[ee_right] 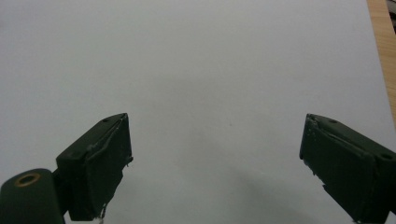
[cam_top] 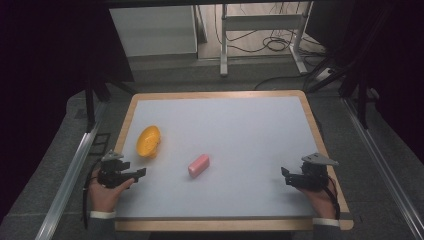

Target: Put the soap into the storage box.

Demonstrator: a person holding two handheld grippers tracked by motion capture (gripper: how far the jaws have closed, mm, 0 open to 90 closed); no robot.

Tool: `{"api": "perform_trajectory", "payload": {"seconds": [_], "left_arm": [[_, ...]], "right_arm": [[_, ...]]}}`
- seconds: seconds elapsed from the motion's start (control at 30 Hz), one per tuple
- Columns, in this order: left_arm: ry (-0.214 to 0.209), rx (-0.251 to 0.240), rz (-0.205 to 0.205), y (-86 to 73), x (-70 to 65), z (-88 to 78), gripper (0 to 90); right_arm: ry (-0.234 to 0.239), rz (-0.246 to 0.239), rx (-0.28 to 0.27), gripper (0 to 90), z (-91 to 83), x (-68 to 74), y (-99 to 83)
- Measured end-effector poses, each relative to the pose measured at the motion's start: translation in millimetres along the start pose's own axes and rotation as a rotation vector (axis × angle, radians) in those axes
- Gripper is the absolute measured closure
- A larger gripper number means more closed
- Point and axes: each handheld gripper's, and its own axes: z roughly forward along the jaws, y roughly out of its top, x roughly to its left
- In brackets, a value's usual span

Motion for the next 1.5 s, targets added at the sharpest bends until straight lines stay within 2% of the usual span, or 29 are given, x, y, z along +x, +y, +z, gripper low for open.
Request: {"api": "perform_trajectory", "payload": {"seconds": [0.23, 0.43, 0.73, 1.03, 1.23, 1.5], "left_arm": [[-0.005, 0.014, 0.005, -0.2, -1.5, 0.3, 24.6], [0.003, 0.006, 0.009, -0.3, -4.1, -4.6, 25.0], [0.007, 0.016, 0.016, 2.3, -7.9, -6.5, 25.0], [0.006, 0.013, 0.048, 12.4, -14.8, -19.7, 24.9], [-0.016, 0.011, 0.059, 19.5, -17.8, -21.9, 24.7], [-0.021, 0.001, 0.083, 28.7, -23.7, -25.9, 24.7]], "right_arm": [[0.001, -0.010, -0.004, 8.9, -1.4, -0.2, 0.3], [-0.006, -0.022, 0.005, 8.9, -1.1, 0.4, -0.9], [-0.017, -0.011, -0.003, 8.9, -4.8, -3.7, -1.9], [-0.024, 0.007, -0.021, 8.9, -10.6, -8.4, -1.7], [-0.023, 0.004, -0.020, 8.9, -11.3, -8.4, -1.5], [-0.016, 0.014, -0.021, 8.9, -11.3, -9.0, -1.8]]}}
